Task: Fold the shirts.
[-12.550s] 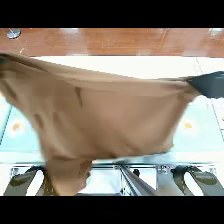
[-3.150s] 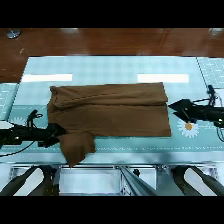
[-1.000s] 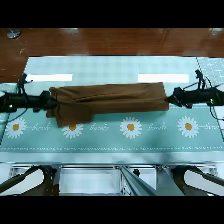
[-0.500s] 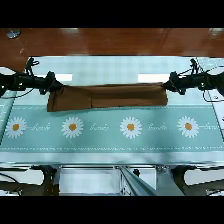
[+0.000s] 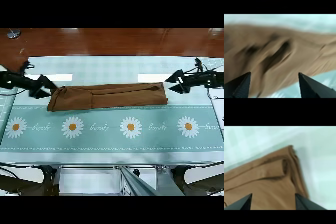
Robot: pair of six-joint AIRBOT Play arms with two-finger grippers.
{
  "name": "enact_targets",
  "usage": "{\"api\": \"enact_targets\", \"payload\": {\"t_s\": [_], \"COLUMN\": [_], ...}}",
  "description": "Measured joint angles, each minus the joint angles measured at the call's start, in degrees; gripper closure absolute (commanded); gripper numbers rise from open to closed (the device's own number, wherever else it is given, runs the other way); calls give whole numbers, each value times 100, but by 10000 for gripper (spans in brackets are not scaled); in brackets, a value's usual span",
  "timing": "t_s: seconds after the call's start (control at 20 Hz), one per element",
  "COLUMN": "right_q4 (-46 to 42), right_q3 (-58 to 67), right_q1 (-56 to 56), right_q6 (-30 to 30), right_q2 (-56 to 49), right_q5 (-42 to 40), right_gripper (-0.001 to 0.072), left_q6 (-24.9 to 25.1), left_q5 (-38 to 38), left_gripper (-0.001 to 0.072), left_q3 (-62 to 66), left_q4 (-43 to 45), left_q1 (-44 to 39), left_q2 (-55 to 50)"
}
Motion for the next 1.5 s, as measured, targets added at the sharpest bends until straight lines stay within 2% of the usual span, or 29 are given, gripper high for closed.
{"api": "enact_targets", "payload": {"t_s": [0.15, 0.3, 0.45, 0.6, 0.65, 0.7, 0.75, 0.8, 0.85, 0.9, 0.95, 1.2, 1.5], "right_q4": [-581, -901, -876, -557, -472, -446, -444, -531, -466, -417, -461, -1392, -1899], "right_q3": [-4, -52, -70, -70, -68, -48, -13, 42, 118, 184, 223, -13, -1797], "right_q1": [-208, -203, -11, 280, 376, 476, 575, 654, 708, 752, 778, 837, 844], "right_q6": [251, 398, 466, 474, 470, 461, 442, 413, 358, 282, 254, 358, 304], "right_q2": [-20, -136, -317, -483, -522, -560, -597, -623, -621, -573, -492, 625, 3211], "right_q5": [323, 398, 411, 339, 289, 208, 114, 114, 170, 286, 378, 656, 719], "right_gripper": [96, 96, 96, 105, 165, 286, 561, 677, 678, 678, 678, 678, 678], "left_q6": [151, 538, 866, 1005, 1032, 1051, 1062, 1080, 1082, 1091, 1099, 1193, 1228], "left_q5": [-157, 389, 918, 1182, 1266, 1342, 1434, 1604, 1751, 1950, 2131, 2680, 3421], "left_gripper": [8, 8, 8, 8, 8, 8, 9, 41, 310, 661, 687, 688, 688], "left_q3": [-490, -1510, -2514, -3027, -3106, -3176, -3217, -3248, -3272, -3287, -3298, -3322, -3104], "left_q4": [275, -101, -625, -885, -990, -1043, -1119, -1222, -1305, -1401, -1513, -1845, -1954], "left_q1": [433, 542, 332, -157, -356, -586, -802, -1040, -1250, -1467, -1668, -2597, -4085], "left_q2": [654, 1735, 2824, 3421, 3506, 3547, 3567, 3571, 3560, 3552, 3539, 3477, 2885]}}
